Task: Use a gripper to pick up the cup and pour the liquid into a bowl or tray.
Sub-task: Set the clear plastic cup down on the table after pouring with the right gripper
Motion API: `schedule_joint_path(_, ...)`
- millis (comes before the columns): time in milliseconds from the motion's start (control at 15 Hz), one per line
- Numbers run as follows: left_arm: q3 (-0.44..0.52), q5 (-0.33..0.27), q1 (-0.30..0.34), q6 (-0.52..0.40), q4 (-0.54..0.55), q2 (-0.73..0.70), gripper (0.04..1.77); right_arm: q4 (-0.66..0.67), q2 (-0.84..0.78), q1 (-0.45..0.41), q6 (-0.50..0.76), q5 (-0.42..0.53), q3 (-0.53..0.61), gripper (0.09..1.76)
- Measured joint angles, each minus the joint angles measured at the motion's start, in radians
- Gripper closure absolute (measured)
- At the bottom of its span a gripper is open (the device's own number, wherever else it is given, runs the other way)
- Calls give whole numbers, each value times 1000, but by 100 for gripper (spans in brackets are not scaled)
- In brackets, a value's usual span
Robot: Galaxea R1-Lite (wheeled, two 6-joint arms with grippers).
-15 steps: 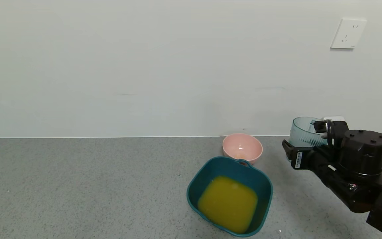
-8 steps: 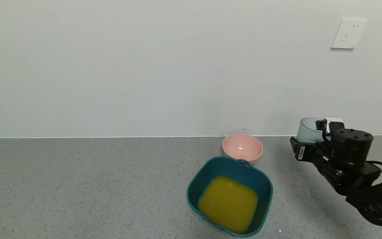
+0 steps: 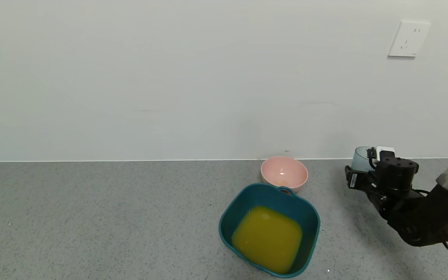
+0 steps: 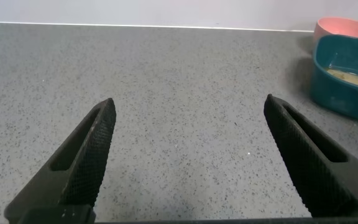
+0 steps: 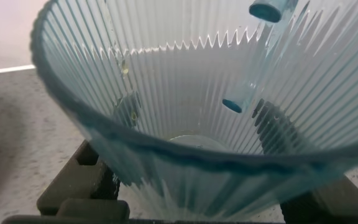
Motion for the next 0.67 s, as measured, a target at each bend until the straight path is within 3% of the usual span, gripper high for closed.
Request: schedule_joint_path(667, 0, 0, 0, 0, 0, 0, 9, -6, 105, -17, -1, -11, -94, 48)
